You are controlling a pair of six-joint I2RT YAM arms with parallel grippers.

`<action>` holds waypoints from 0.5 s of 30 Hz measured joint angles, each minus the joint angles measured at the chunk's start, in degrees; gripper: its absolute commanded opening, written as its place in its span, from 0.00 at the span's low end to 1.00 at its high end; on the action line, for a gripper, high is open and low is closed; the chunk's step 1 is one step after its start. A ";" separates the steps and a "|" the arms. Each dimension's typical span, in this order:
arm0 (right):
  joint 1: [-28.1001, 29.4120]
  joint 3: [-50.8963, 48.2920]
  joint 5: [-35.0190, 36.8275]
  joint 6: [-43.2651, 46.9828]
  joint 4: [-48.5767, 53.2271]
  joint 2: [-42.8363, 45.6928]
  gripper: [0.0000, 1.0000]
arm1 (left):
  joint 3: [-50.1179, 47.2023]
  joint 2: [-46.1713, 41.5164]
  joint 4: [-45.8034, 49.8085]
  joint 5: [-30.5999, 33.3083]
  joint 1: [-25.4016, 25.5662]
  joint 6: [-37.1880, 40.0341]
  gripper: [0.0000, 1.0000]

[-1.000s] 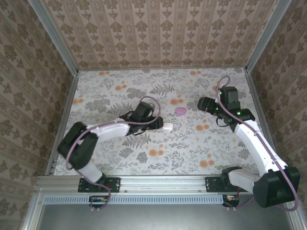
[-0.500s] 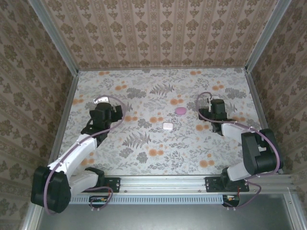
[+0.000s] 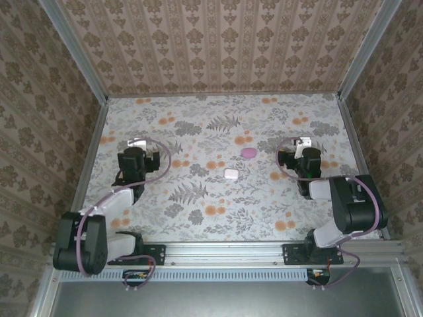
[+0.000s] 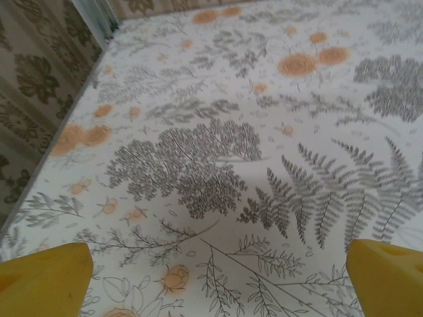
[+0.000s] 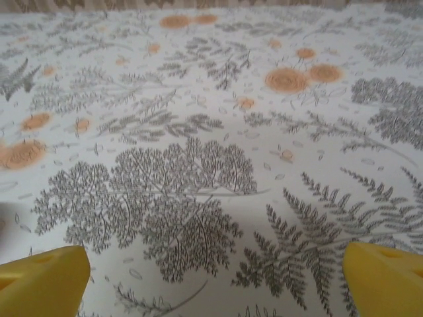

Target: Insert the wireless bluetooth earbuds into the charging case

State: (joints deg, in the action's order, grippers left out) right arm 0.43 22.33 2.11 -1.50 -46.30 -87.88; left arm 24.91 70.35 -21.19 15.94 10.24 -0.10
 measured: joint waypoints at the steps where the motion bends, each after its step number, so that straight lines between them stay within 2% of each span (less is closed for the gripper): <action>1: 0.17 0.02 0.42 0.00 -0.33 0.00 1.00 | -1.20 1.95 -3.02 -1.07 -0.70 0.76 1.00; 7: 0.59 0.07 0.94 0.00 -1.03 0.00 1.00 | -2.93 9.62 -14.88 -8.35 -3.67 4.92 1.00; 11: 0.59 0.07 1.07 0.00 -1.11 0.00 1.00 | -3.61 15.67 -24.44 -12.50 -7.45 4.79 1.00; 15: 0.59 0.07 1.09 0.00 -1.14 0.00 1.00 | -3.19 17.57 -24.52 -14.62 -10.71 3.76 1.00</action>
State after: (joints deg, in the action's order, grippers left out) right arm 1.02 22.39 3.20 -1.50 -47.44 -87.88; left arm 21.71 87.92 -45.71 1.32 -0.47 3.66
